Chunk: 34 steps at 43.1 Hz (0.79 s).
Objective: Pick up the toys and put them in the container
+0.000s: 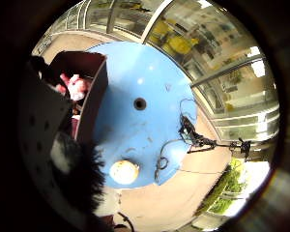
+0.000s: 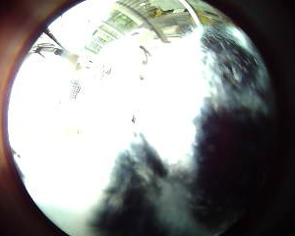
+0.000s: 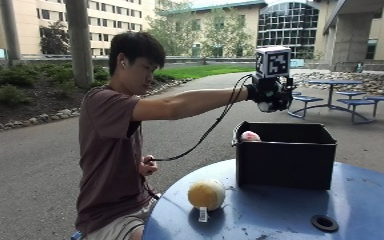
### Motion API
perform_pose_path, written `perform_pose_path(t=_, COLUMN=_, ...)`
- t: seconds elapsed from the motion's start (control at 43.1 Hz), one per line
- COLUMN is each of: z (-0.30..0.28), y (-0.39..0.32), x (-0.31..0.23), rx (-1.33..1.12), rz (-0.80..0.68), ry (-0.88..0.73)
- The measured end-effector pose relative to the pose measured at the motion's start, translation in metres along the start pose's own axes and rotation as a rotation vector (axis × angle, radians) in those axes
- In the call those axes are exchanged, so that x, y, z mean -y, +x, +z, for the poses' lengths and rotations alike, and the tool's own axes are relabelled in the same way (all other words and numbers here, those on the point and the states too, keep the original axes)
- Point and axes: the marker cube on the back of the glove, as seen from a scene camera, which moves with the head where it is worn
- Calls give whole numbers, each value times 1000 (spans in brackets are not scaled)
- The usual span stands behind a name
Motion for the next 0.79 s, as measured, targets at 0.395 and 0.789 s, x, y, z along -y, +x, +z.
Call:
perform_pose_path(t=0.395, z=33, y=-95, x=31, rx=-46, rz=-98, ry=5)
perform_pose_path(t=0.789, z=73, y=-118, x=44, rx=-268, rz=202, ry=-318)
